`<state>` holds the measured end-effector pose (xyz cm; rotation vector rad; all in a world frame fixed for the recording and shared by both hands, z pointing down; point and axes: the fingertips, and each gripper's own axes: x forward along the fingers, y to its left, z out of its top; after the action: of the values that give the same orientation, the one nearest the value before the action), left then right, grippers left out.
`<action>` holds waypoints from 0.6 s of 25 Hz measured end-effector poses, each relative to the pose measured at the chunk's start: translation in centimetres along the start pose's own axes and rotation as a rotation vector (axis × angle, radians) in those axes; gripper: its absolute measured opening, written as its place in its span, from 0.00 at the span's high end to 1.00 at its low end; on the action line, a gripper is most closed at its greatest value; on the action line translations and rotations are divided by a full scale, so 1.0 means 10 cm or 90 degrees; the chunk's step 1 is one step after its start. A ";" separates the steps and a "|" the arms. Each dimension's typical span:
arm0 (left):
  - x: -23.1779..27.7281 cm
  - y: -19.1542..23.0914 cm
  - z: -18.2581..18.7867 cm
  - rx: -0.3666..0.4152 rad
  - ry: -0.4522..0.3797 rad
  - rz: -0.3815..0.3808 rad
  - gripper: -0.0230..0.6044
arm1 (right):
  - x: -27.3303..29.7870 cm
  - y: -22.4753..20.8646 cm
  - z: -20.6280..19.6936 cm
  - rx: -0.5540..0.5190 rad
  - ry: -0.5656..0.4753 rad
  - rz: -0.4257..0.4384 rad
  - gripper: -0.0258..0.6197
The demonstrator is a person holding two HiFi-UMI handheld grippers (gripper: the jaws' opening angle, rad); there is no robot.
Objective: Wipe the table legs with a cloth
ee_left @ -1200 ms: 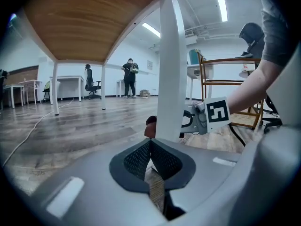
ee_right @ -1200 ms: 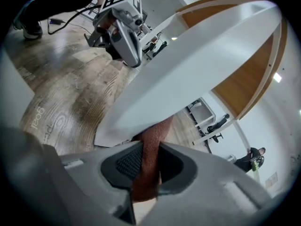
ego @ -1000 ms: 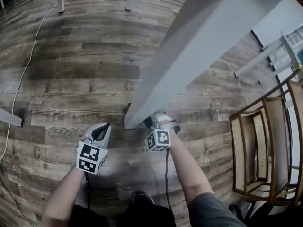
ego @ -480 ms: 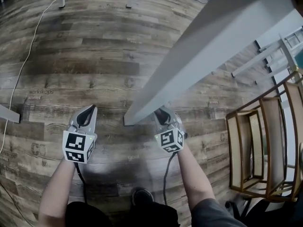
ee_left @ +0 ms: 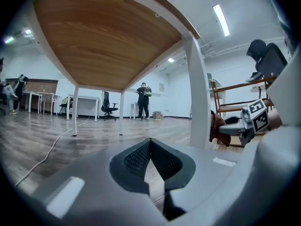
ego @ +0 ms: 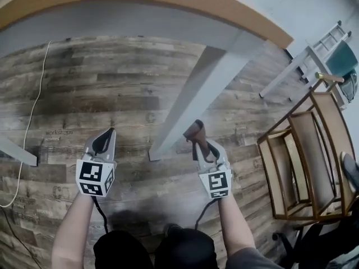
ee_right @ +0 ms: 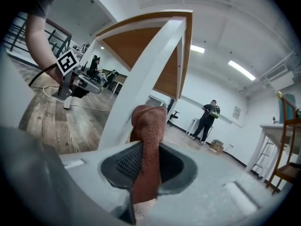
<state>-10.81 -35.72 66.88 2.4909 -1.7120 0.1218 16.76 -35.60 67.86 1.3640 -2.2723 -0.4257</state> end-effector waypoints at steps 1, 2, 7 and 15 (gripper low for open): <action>-0.05 0.01 0.12 0.003 -0.008 -0.003 0.93 | -0.08 -0.04 0.13 0.008 -0.008 -0.009 0.86; -0.10 0.03 0.24 0.005 -0.016 -0.004 0.93 | -0.16 -0.07 0.23 0.017 -0.014 -0.016 0.86; -0.38 0.10 0.74 0.010 -0.046 -0.014 0.93 | -0.59 -0.11 0.83 0.037 -0.067 -0.023 0.86; -0.68 -0.15 1.00 0.008 -0.072 -0.011 0.93 | -0.76 0.15 1.61 0.094 -0.177 0.048 0.86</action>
<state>-11.86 -30.31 55.97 2.5670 -1.7363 -0.0097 10.26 -27.70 53.24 1.3551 -2.6192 -0.4538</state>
